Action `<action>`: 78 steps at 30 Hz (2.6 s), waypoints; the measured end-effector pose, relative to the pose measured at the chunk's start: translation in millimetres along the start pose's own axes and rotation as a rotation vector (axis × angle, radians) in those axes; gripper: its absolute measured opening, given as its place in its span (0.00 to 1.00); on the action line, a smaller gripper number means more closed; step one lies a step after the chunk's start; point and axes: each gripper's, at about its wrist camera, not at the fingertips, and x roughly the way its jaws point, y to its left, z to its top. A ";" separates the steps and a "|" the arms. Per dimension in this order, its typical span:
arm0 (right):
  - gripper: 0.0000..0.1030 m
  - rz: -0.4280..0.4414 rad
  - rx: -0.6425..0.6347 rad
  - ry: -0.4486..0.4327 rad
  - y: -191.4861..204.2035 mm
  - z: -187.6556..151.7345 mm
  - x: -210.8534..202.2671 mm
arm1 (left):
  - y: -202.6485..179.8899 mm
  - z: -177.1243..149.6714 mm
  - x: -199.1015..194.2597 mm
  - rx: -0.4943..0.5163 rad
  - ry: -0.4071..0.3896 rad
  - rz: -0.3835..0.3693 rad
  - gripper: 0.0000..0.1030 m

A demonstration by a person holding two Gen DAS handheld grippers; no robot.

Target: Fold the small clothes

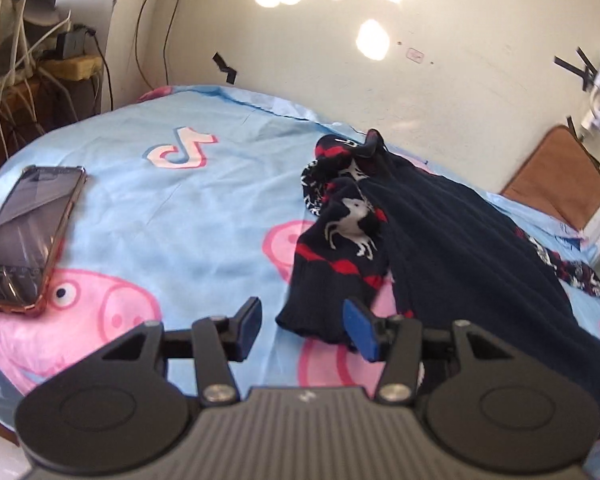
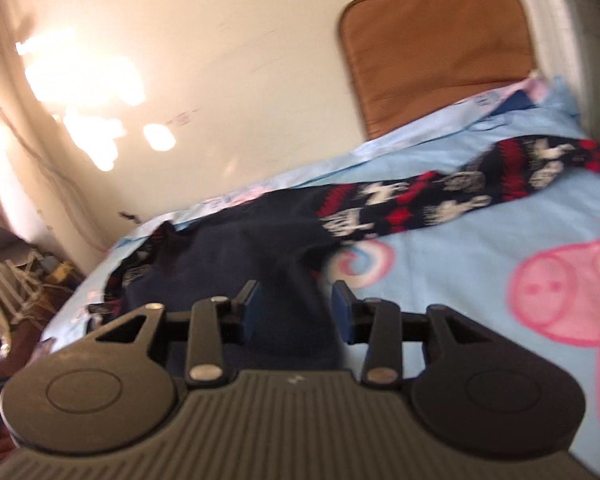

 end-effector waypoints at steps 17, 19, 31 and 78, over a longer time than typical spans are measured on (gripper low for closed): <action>0.42 0.388 -0.065 0.306 146.8 -35.7 180.9 | -26.1 -2.8 41.9 0.111 0.002 0.040 0.18; 0.39 0.366 -0.078 0.329 145.9 -45.1 193.0 | -31.2 -4.7 39.6 0.151 -0.021 0.067 0.16; 0.39 0.465 0.083 0.335 109.0 -40.4 181.3 | 22.3 54.3 -51.2 0.117 -0.453 0.617 0.14; 0.07 0.621 -0.472 0.601 367.3 -107.1 283.8 | 107.5 22.0 -124.4 -0.130 -0.444 0.512 0.11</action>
